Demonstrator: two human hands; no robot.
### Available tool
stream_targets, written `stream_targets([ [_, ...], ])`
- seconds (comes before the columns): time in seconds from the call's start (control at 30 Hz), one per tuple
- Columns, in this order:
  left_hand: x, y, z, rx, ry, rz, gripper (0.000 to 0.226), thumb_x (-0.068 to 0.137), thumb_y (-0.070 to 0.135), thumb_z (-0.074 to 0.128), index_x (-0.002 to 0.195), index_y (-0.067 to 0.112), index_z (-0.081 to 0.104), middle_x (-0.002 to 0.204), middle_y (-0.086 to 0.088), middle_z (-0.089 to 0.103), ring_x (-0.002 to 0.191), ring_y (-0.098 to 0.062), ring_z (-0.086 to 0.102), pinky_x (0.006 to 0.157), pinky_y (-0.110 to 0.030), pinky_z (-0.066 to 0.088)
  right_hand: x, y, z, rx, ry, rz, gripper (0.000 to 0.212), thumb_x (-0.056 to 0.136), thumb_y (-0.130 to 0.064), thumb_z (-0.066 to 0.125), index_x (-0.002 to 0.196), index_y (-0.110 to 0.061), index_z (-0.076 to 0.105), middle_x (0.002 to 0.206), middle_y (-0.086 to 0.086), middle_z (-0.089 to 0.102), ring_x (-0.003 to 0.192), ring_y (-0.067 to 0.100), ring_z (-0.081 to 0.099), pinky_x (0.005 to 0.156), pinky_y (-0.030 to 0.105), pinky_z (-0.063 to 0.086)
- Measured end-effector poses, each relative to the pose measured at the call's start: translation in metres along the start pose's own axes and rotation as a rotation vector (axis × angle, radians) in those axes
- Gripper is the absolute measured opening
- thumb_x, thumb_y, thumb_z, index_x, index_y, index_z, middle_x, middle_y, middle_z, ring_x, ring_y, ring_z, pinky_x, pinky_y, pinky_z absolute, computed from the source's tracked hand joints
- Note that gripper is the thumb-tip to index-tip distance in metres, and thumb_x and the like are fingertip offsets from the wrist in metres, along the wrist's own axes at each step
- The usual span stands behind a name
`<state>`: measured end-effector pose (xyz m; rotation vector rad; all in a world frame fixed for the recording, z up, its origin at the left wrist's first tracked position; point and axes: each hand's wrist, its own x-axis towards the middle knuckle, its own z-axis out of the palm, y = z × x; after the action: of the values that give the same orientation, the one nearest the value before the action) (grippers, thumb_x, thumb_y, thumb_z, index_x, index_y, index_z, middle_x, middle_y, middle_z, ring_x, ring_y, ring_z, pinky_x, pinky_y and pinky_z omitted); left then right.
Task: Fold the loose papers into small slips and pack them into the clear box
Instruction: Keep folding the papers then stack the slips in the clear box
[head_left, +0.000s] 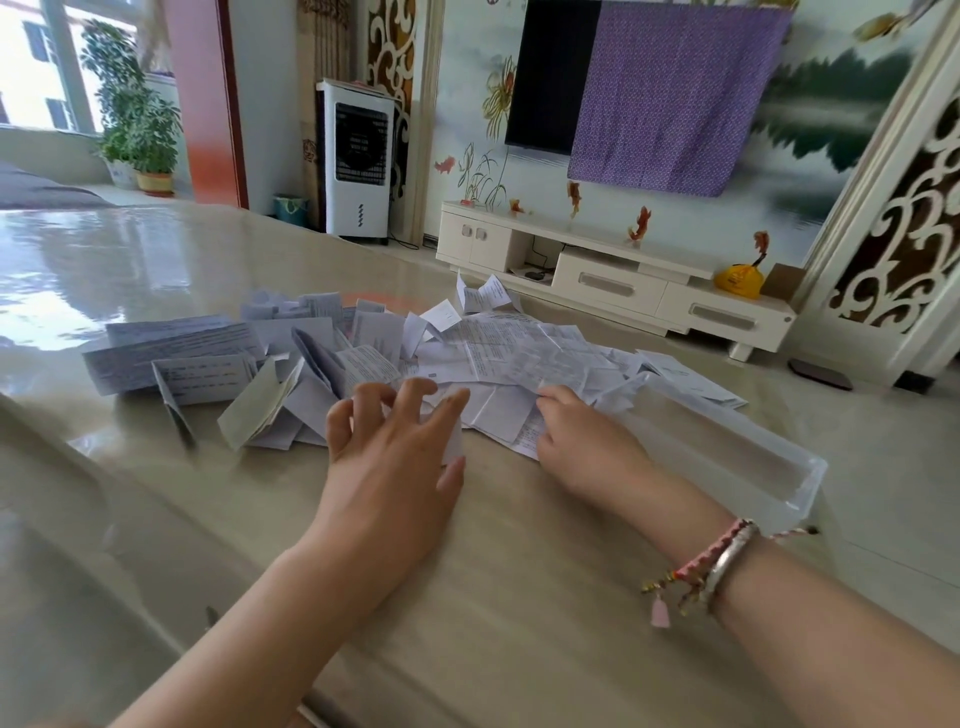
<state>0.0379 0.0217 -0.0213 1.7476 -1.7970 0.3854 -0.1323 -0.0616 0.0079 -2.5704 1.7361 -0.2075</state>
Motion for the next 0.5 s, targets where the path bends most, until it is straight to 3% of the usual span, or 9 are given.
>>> stream_targets([
  [0.07,0.000,0.001,-0.001,-0.021,0.043,0.027,0.050,0.077,0.045,0.060,0.125,0.033,0.055,0.121,0.008,0.056,0.106,-0.021,0.034,0.088,-0.035,0.020,-0.013,0.005,-0.001,0.130,0.063,-0.119,0.039,0.096,-0.011,0.036,0.132,-0.009,0.052,0.144,-0.009,0.041,0.119,0.016,0.051,0.097,0.035,0.044],
  [0.2,-0.004,0.005,-0.003,-0.049,0.044,0.073,0.058,0.074,0.046,0.068,0.129,0.032,0.054,0.123,0.013,0.056,0.110,-0.020,0.035,0.090,-0.035,0.020,-0.042,0.015,-0.003,0.330,0.154,-0.268,0.034,0.091,-0.003,0.046,0.113,-0.015,0.070,0.119,-0.013,0.063,0.104,-0.001,0.054,0.085,0.005,0.036],
  [0.3,-0.006,0.009,-0.001,-0.057,-0.004,0.093,0.065,0.067,0.044,0.079,0.127,0.031,0.057,0.123,0.015,0.059,0.114,-0.018,0.035,0.092,-0.035,0.019,-0.056,0.022,0.000,0.436,0.170,-0.308,0.036,0.088,0.003,0.052,0.103,-0.019,0.075,0.107,-0.019,0.066,0.104,-0.001,0.049,0.087,0.002,0.031],
  [0.37,-0.005,0.011,0.003,-0.072,-0.011,0.108,0.054,0.063,0.041,0.082,0.114,0.031,0.066,0.112,0.018,0.064,0.113,-0.017,0.037,0.090,-0.034,0.019,-0.061,0.026,0.001,0.491,0.189,-0.331,0.037,0.086,0.004,0.055,0.098,-0.024,0.076,0.100,-0.023,0.066,0.101,0.001,0.047,0.086,0.004,0.031],
  [0.5,-0.005,0.012,0.009,-0.115,0.059,0.105,0.005,0.069,0.032,0.069,0.074,0.031,0.070,0.089,0.025,0.065,0.109,-0.011,0.039,0.083,-0.028,0.013,-0.066,0.029,-0.002,0.592,0.267,-0.357,0.033,0.082,-0.001,0.063,0.084,-0.032,0.073,0.094,-0.019,0.067,0.099,0.009,0.047,0.084,0.010,0.033],
])
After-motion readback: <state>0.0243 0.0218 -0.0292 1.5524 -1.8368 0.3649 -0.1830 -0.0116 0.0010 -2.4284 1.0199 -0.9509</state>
